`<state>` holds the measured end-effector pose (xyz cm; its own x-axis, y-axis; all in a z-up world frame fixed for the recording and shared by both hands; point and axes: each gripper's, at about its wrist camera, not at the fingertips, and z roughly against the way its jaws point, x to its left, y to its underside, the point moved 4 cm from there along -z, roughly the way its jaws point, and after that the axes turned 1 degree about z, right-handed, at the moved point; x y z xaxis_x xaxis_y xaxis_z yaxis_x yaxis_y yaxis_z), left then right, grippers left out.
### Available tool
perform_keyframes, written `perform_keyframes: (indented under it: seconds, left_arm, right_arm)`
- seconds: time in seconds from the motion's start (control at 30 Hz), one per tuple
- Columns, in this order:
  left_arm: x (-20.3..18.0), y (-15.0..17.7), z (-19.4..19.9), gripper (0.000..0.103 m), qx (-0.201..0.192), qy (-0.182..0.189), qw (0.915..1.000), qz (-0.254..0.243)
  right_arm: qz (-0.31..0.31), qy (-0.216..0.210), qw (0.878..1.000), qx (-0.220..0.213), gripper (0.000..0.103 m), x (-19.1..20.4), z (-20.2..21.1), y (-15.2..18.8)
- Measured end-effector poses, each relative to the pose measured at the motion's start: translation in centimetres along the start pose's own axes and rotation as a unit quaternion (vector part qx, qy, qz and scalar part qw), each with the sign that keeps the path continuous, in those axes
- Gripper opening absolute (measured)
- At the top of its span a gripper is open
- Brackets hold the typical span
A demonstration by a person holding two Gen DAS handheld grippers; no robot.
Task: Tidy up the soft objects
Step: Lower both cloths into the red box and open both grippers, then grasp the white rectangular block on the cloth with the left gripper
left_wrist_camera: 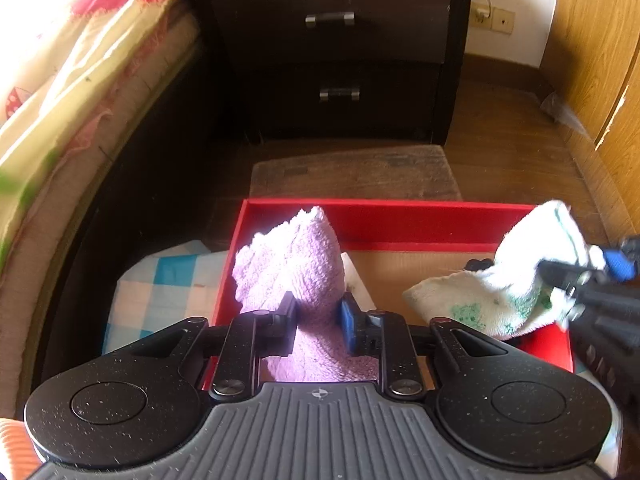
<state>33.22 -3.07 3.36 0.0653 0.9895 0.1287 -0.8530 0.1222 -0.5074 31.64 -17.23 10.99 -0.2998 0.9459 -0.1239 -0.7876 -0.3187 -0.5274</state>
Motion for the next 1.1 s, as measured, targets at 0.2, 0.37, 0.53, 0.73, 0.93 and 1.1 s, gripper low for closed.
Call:
perform_keyframes:
  seconds: [0.2, 0.37, 0.53, 0.73, 0.93, 1.1]
  left_arm:
    - [0.2, 0.0, 0.2, 0.066, -0.004, -0.015, 0.9999, -0.004]
    - [1.0, 0.7, 0.8, 0.067, 0.004, -0.005, 1.0000, 0.006]
    - [1.0, 2.4, 2.0, 0.069, 0.011, 0.013, 0.9998, 0.008]
    - [0.3, 4.3, 3.5, 0.069, 0.020, 0.024, 0.9995, 0.005]
    - [-0.3, 6.8, 5.4, 0.070, 0.024, 0.041, 0.9989, -0.007]
    - [-1.0, 9.7, 6.5, 0.071, 0.040, 0.069, 0.9968, -0.010]
  right_arm:
    - [0.004, -0.008, 1.000, 0.012, 0.010, 0.6, -1.0, 0.4]
    - [0.001, -0.005, 1.000, 0.016, 0.013, 0.3, -0.5, 1.0]
    - [-0.008, -0.008, 1.000, 0.018, 0.014, -0.2, 0.9, 2.7]
    - [-0.011, -0.010, 1.000, 0.028, 0.014, -0.2, 2.4, 5.1]
    - [-0.021, -0.029, 0.999, 0.031, 0.014, 0.0, 4.2, 7.6]
    - [-0.016, -0.046, 0.998, 0.041, 0.014, 0.8, 5.3, 10.5]
